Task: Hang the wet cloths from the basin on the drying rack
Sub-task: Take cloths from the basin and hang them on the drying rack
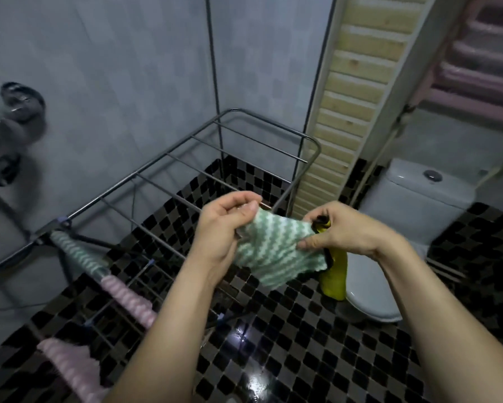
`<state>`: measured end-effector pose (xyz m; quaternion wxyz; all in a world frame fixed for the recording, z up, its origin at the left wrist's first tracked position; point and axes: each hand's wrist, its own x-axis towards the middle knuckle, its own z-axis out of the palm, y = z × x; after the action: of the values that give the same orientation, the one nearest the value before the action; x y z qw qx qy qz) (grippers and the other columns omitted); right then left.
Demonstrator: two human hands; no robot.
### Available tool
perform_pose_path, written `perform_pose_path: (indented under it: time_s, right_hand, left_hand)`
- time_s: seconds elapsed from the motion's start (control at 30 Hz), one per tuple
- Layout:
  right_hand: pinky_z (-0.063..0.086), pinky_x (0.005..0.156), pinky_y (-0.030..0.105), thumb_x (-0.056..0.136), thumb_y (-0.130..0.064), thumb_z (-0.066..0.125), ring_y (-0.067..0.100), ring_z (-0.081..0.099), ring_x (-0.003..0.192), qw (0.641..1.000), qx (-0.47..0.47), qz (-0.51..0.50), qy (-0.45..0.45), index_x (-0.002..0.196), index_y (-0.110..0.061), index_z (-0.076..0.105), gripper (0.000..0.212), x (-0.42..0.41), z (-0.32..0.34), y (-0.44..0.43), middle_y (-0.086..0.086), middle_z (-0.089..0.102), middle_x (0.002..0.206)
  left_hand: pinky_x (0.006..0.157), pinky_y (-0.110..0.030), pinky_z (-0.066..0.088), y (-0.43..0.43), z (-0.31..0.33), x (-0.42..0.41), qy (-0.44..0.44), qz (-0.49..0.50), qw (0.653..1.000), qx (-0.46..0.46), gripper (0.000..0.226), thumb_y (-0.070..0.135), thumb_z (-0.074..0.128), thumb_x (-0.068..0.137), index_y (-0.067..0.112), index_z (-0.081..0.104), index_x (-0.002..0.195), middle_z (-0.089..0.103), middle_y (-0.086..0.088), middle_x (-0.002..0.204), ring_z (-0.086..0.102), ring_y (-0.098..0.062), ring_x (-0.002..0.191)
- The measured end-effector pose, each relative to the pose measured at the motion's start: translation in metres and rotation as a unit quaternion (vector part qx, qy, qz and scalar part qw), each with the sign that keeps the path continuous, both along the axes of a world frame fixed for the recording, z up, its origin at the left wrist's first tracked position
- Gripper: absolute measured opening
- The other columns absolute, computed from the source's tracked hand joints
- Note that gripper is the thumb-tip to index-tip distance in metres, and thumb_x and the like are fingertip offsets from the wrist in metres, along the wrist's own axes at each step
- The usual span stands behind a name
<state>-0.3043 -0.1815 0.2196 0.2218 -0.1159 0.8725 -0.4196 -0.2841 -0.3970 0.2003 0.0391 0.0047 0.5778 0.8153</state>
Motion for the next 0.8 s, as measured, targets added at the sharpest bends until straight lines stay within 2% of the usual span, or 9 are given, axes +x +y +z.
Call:
perform_pose_path:
  time_s: [0.1,0.23,0.37,0.43,0.5,0.57,0.63,0.7,0.8]
  right_hand:
    - [0.047,0.086,0.034,0.074,-0.029,0.083,0.005,0.063,0.079,1.0,0.013,0.022,0.014,0.079,-0.014,0.075,0.018,-0.029,0.006,-0.018,-0.008,0.071,0.079]
    - [0.049,0.084,0.039,0.073,-0.028,0.082,0.022,0.066,0.085,0.998,0.002,0.046,0.034,0.075,-0.017,0.072,0.015,-0.063,0.016,-0.035,0.006,0.073,0.087]
    - [0.052,0.087,0.041,0.068,-0.03,0.08,0.024,0.069,0.083,0.993,-0.092,0.068,0.026,0.083,-0.007,0.072,0.029,-0.096,0.02,-0.06,0.011,0.074,0.089]
    - [0.056,0.085,0.038,0.076,-0.018,0.078,0.026,0.071,0.083,0.986,-0.15,0.071,0.0,0.083,-0.01,0.073,0.012,-0.113,0.02,-0.077,0.012,0.075,0.089]
    - [0.055,0.085,0.038,0.082,-0.012,0.075,0.022,0.07,0.084,0.98,-0.175,0.093,-0.022,0.083,-0.014,0.074,0.003,-0.132,0.02,-0.103,0.008,0.075,0.09]
    - [0.051,0.095,0.044,0.074,-0.029,0.083,0.022,0.068,0.097,0.978,-0.188,0.086,-0.015,0.096,-0.011,0.072,0.03,-0.144,0.018,-0.127,0.008,0.072,0.104]
    - [0.048,0.1,0.047,0.068,-0.044,0.083,0.021,0.064,0.103,0.974,-0.199,0.105,-0.005,0.105,-0.011,0.069,0.052,-0.154,0.017,-0.148,0.003,0.067,0.11]
    - [0.051,0.099,0.048,0.082,-0.036,0.075,0.023,0.067,0.103,0.971,-0.19,0.143,0.002,0.103,-0.01,0.07,0.033,-0.155,0.02,-0.162,0.005,0.071,0.108]
    - [0.057,0.086,0.028,0.094,-0.021,0.062,0.005,0.071,0.088,0.965,-0.165,0.204,-0.007,0.095,-0.018,0.071,0.009,-0.156,0.024,-0.167,-0.005,0.074,0.094]
  left_hand:
    - [0.061,-0.021,0.047,-0.034,-0.004,-0.012,0.036,0.076,0.996,-0.015,0.021,0.001,0.058,0.091,0.015,0.072,0.086,0.06,0.004,0.068,0.053,-0.007,0.063]
    - [0.082,-0.034,0.046,-0.061,-0.016,-0.028,0.061,0.163,0.979,-0.103,0.028,0.004,0.055,0.095,0.027,0.071,0.091,0.062,0.009,0.09,0.053,-0.011,0.084]
    - [0.086,-0.032,0.045,-0.084,-0.022,-0.039,0.054,0.262,0.944,-0.191,0.032,0.007,0.052,0.097,0.036,0.067,0.095,0.062,0.009,0.104,0.057,-0.008,0.094]
    - [0.087,-0.034,0.046,-0.099,-0.024,-0.043,0.051,0.323,0.917,-0.228,0.031,0.008,0.052,0.097,0.037,0.063,0.098,0.061,0.002,0.112,0.057,-0.004,0.093]
    - [0.093,-0.044,0.046,-0.115,-0.024,-0.045,0.039,0.388,0.887,-0.248,0.031,0.01,0.052,0.096,0.039,0.061,0.099,0.062,0.002,0.11,0.059,-0.013,0.099]
    - [0.089,-0.043,0.048,-0.125,-0.019,-0.043,0.026,0.43,0.867,-0.252,0.031,0.01,0.053,0.097,0.04,0.061,0.095,0.062,0.006,0.103,0.06,-0.022,0.099]
    - [0.079,-0.032,0.047,-0.134,-0.015,-0.039,0.033,0.47,0.847,-0.245,0.03,0.009,0.053,0.096,0.038,0.061,0.093,0.06,0.009,0.094,0.058,-0.017,0.089]
    - [0.076,-0.024,0.044,-0.139,-0.009,-0.028,0.044,0.487,0.836,-0.249,0.029,0.009,0.053,0.096,0.035,0.063,0.092,0.061,0.009,0.092,0.055,-0.011,0.087]
    - [0.087,-0.036,0.048,-0.148,-0.016,-0.008,0.015,0.451,0.855,-0.254,0.025,0.01,0.054,0.097,0.03,0.069,0.092,0.067,0.0,0.1,0.061,-0.023,0.099]
